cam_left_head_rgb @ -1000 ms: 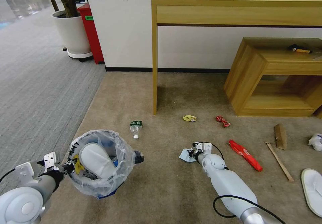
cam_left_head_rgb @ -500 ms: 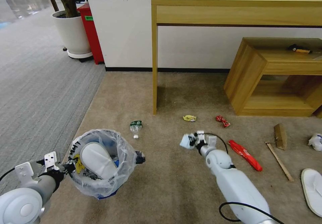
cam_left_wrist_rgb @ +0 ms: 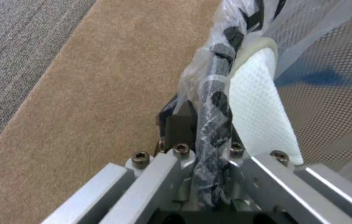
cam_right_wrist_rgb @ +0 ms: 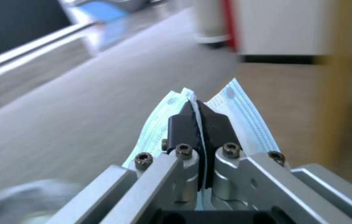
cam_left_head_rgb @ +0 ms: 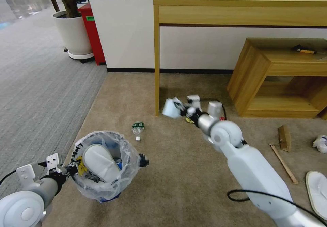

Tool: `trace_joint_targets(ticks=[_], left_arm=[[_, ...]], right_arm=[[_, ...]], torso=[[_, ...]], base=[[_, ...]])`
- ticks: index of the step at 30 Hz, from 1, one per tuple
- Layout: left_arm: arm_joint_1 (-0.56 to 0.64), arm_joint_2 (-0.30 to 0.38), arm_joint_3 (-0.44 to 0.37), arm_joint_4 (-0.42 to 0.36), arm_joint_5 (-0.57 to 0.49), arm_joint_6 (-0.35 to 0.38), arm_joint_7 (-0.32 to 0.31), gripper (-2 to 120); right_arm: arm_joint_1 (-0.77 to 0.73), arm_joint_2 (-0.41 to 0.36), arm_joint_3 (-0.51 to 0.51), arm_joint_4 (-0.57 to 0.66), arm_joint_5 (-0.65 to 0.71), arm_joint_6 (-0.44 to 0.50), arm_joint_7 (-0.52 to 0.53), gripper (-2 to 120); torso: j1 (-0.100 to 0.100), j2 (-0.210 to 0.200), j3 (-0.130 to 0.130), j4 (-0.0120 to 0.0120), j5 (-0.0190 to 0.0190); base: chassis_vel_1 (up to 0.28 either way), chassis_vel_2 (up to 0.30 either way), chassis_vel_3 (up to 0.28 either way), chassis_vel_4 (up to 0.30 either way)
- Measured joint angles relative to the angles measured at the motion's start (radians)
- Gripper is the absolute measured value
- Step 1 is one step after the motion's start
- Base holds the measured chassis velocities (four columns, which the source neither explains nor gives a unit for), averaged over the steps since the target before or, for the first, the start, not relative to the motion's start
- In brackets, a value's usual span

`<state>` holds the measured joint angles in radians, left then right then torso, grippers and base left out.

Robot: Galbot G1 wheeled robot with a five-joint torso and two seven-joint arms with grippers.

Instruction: Pick up the trash bin and place the garbage on the floor into it.

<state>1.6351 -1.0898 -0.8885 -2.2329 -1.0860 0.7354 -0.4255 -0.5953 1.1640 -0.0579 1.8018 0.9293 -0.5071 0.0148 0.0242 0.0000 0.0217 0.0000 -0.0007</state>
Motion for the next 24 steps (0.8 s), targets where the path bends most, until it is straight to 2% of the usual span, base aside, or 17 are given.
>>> trace_joint_targets(ticks=[2, 5, 6, 8, 12, 14, 17, 24], left_arm=[[0.0, 0.0, 0.001, 0.0, 0.0, 0.0, 0.0, 0], [-0.001, 0.0, 0.003, 0.0, 0.001, 0.0, -0.001, 0], [-0.001, 0.0, 0.003, 0.0, 0.001, 0.0, -0.001, 0], [-0.001, 0.0, 0.004, 0.0, 0.002, 0.0, -0.001, 0], [-0.001, 0.0, 0.005, -0.001, 0.003, 0.0, -0.001, 0], [-0.001, 0.0, 0.007, -0.005, 0.003, 0.0, -0.001, 0], [-0.001, 0.0, 0.008, -0.008, 0.004, 0.0, 0.0, 0], [-0.001, 0.004, 0.011, -0.018, 0.005, 0.0, -0.001, 0]], right_arm=[[0.02, 0.006, -0.032, 0.007, 0.023, -0.009, -0.006, 0], [0.08, 0.025, -0.143, 0.019, 0.059, -0.031, -0.065, 0], [0.08, 0.025, -0.143, 0.019, 0.059, -0.031, -0.065, 0], [0.118, 0.043, -0.222, 0.008, 0.038, -0.032, -0.158, 0], [0.135, 0.055, -0.26, -0.005, 0.017, -0.033, -0.199, 0], [0.168, 0.078, -0.324, -0.033, -0.031, -0.045, -0.264, 0], [0.192, 0.09, -0.359, -0.052, -0.072, -0.048, -0.302, 0], [0.247, 0.104, -0.439, -0.087, -0.129, -0.08, -0.357, 0]], torso=[[0.0, 0.0, 0.0, 0.0001, 0.0], [0.0, 0.0, 0.0, 0.0001, 0.0], [0.0, 0.0, 0.0, 0.0001, 0.0], [0.0, 0.0, 0.0, -0.0001, 0.0001], [0.0, 0.0, 0.0, -0.0001, 0.0002], [0.0, 0.0, 0.0, -0.0002, 0.0002], [0.0, 0.0, 0.0, -0.0001, 0.0002], [0.0, 0.0, 0.0, -0.0001, 0.0002]], base=[[0.0, 0.0, 0.0, 0.0], [0.0, 0.0, 0.0, 0.0], [0.0, 0.0, 0.0, 0.0], [0.0, 0.0, 0.0, 0.0], [0.0, 0.0, 0.0, 0.0], [0.0, 0.0, 0.0, 0.0], [0.0, 0.0, 0.0, 0.0], [0.0, 0.0, 0.0, 0.0]])
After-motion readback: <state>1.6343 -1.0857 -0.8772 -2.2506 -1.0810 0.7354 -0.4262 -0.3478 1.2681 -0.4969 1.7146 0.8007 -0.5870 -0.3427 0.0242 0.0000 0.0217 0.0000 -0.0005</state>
